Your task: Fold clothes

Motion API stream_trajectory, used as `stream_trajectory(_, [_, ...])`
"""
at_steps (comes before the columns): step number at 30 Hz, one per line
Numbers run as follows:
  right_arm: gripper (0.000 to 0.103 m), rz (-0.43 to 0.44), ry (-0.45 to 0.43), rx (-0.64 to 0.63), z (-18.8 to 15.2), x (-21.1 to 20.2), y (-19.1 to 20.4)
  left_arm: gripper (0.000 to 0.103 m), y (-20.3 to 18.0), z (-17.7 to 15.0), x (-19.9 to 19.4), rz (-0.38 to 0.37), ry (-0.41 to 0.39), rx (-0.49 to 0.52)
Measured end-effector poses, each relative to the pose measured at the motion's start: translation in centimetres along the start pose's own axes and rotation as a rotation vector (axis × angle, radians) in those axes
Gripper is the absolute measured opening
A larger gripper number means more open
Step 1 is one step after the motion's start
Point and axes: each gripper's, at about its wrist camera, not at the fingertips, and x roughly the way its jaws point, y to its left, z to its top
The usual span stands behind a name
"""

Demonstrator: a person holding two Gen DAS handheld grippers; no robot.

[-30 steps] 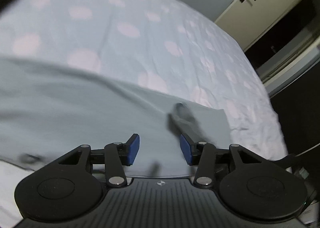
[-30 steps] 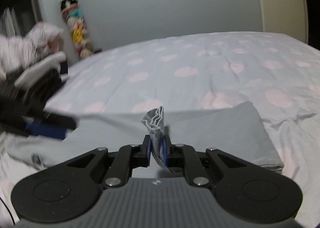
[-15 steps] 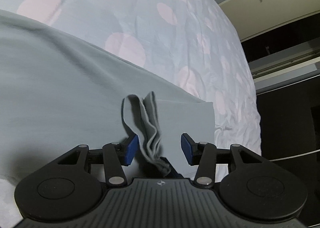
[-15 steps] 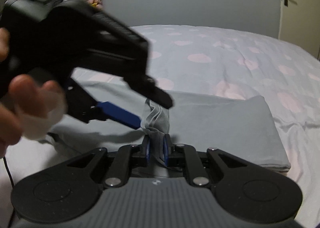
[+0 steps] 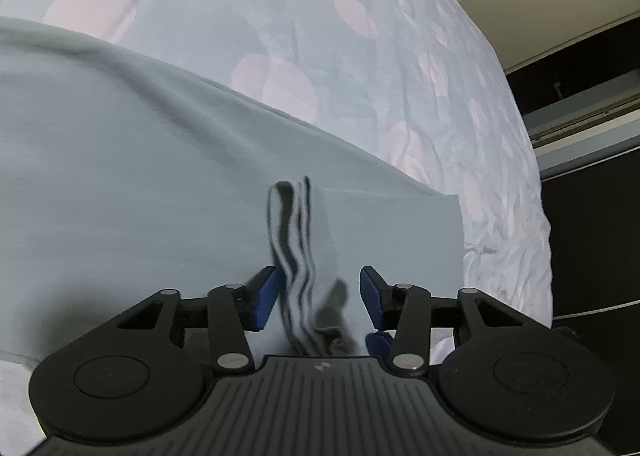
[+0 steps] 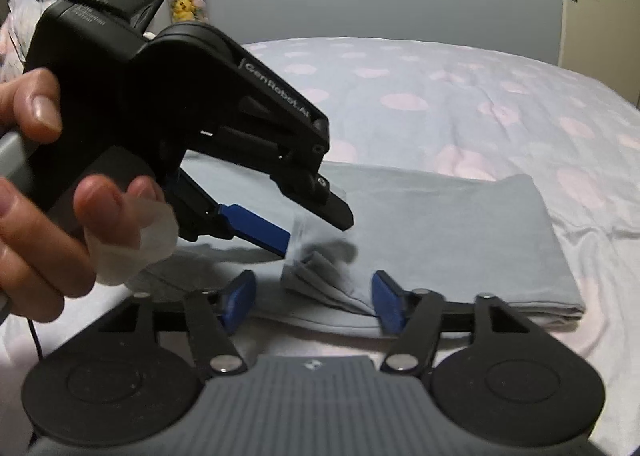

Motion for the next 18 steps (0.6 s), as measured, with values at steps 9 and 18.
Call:
stream_trajectory(9, [0.070, -0.033, 0.019, 0.081, 0.1, 0.2, -1.1, 0.008, -1.9, -0.1, 0.6, 0.035, -0.052, 0.073])
stream_trajectory(18, [0.074, -0.015, -0.055, 0.073, 0.3, -0.6, -0.8, 0.007, -7.6, 0.4, -5.3, 0.108, -0.175, 0.366])
